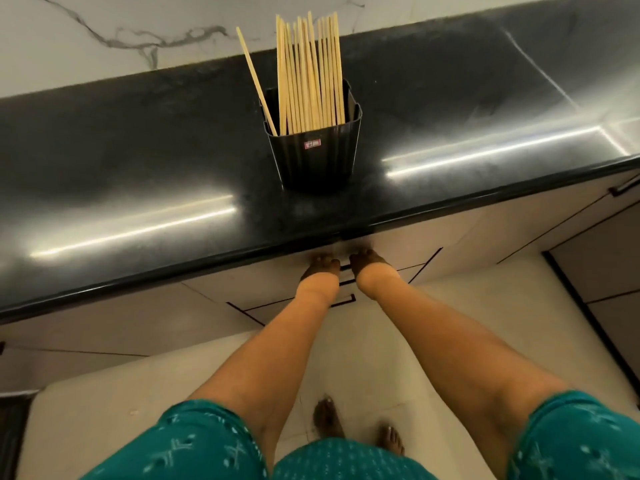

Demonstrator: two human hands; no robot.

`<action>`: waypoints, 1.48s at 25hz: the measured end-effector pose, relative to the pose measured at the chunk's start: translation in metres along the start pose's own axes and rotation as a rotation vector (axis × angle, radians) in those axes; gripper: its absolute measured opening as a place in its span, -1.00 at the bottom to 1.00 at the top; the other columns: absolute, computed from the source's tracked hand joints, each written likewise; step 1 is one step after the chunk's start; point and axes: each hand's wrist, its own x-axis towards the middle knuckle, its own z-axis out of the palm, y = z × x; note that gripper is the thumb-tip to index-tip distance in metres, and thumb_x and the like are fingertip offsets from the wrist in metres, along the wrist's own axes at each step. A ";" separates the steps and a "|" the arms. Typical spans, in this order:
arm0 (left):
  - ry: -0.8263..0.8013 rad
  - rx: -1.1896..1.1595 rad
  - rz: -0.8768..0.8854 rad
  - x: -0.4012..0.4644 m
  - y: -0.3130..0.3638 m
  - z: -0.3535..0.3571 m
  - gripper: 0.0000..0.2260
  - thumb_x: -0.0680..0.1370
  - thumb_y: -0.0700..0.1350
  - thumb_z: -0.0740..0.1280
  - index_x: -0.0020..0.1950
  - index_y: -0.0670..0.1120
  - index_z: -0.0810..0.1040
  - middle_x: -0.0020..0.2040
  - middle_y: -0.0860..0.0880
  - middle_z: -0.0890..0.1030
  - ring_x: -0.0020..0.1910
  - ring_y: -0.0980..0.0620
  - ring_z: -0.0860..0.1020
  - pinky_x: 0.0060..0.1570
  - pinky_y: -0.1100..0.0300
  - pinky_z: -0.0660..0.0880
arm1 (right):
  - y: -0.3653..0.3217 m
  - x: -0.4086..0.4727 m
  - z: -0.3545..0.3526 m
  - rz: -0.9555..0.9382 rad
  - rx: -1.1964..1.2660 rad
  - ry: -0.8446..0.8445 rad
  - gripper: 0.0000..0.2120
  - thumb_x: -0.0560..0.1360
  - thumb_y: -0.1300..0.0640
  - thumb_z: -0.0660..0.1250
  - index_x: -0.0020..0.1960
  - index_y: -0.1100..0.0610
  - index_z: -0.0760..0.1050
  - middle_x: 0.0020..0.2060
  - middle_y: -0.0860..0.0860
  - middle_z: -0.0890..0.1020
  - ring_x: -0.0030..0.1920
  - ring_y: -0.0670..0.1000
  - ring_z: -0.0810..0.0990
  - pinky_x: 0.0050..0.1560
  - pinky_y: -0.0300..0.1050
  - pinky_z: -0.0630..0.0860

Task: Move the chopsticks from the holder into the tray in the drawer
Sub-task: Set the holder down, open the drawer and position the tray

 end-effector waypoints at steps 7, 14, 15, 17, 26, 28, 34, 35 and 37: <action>0.073 0.111 0.081 -0.097 0.042 0.060 -0.74 0.60 -0.23 0.15 0.28 -0.16 0.44 0.18 -0.19 0.56 0.11 -0.12 0.56 0.08 0.06 0.53 | 0.018 -0.077 0.044 -0.088 -0.235 -0.195 -0.66 0.63 0.10 0.11 0.35 0.18 0.41 0.29 0.16 0.51 0.30 0.18 0.47 0.28 0.03 0.41; 0.092 -0.049 -0.056 -0.219 0.111 0.133 -0.66 0.60 -0.27 0.10 0.37 -0.19 0.38 0.31 -0.21 0.49 0.26 -0.13 0.49 0.25 0.10 0.39 | 0.050 -0.215 0.119 -0.058 -0.178 -0.258 -0.56 0.55 0.25 0.24 0.42 0.12 0.34 0.30 0.13 0.48 0.25 0.18 0.50 0.24 0.01 0.45; 0.131 -0.114 -0.077 -0.235 0.119 0.143 -0.66 0.60 -0.29 0.10 0.37 -0.19 0.38 0.31 -0.22 0.49 0.26 -0.12 0.49 0.26 0.09 0.40 | 0.052 -0.232 0.128 -0.048 -0.159 -0.266 -0.55 0.55 0.25 0.23 0.43 0.12 0.33 0.32 0.13 0.46 0.26 0.18 0.49 0.25 0.01 0.44; 0.151 -0.236 -0.129 -0.263 0.137 0.164 -0.66 0.59 -0.31 0.11 0.36 -0.19 0.40 0.28 -0.22 0.52 0.22 -0.13 0.52 0.24 0.07 0.44 | 0.059 -0.264 0.148 -0.057 -0.152 -0.264 -0.57 0.58 0.21 0.19 0.44 0.11 0.31 0.35 0.12 0.44 0.29 0.18 0.46 0.29 0.03 0.41; -0.044 -0.166 -0.180 -0.346 0.189 0.186 -0.68 0.55 -0.33 0.19 0.30 -0.19 0.45 0.23 -0.21 0.54 0.17 -0.15 0.53 0.19 0.03 0.48 | 0.079 -0.357 0.198 -0.114 -0.195 -0.142 -0.69 0.55 0.26 0.27 0.29 0.19 0.46 0.17 0.17 0.56 0.16 0.16 0.56 0.18 -0.01 0.49; -0.102 -0.186 -0.177 -0.349 0.190 0.173 -0.62 0.55 -0.31 0.20 0.38 -0.16 0.41 0.34 -0.19 0.47 0.29 -0.14 0.45 0.29 0.04 0.40 | 0.083 -0.368 0.193 -0.146 -0.195 -0.098 -0.71 0.55 0.29 0.27 0.27 0.21 0.49 0.17 0.18 0.57 0.16 0.16 0.56 0.20 -0.02 0.49; -0.136 -0.421 -0.119 -0.374 0.197 0.138 -0.80 0.57 0.02 0.25 -0.01 -0.10 0.52 0.06 -0.14 0.57 0.01 -0.12 0.50 -0.05 0.07 0.43 | 0.080 -0.396 0.167 -0.179 -0.067 0.037 -0.65 0.52 -0.05 0.28 0.16 0.19 0.51 0.09 0.12 0.60 0.08 0.13 0.58 -0.01 -0.05 0.50; -0.096 -0.513 -0.110 -0.376 0.197 0.125 -0.83 0.56 0.00 0.26 -0.15 -0.07 0.48 -0.07 -0.09 0.56 -0.10 -0.10 0.48 -0.16 0.09 0.40 | 0.077 -0.397 0.154 -0.169 -0.019 0.075 -0.64 0.47 -0.06 0.32 0.12 0.17 0.52 0.06 0.11 0.60 0.04 0.13 0.58 -0.08 -0.06 0.49; -0.024 -0.625 -0.112 -0.377 0.194 0.092 -0.89 0.54 -0.10 0.26 -0.13 -0.08 0.53 -0.11 -0.07 0.57 -0.13 -0.05 0.48 -0.16 0.10 0.42 | 0.067 -0.395 0.122 -0.176 0.055 0.112 -0.71 0.43 -0.08 0.33 -0.07 0.16 0.50 -0.03 0.11 0.61 -0.09 0.10 0.55 -0.16 -0.10 0.45</action>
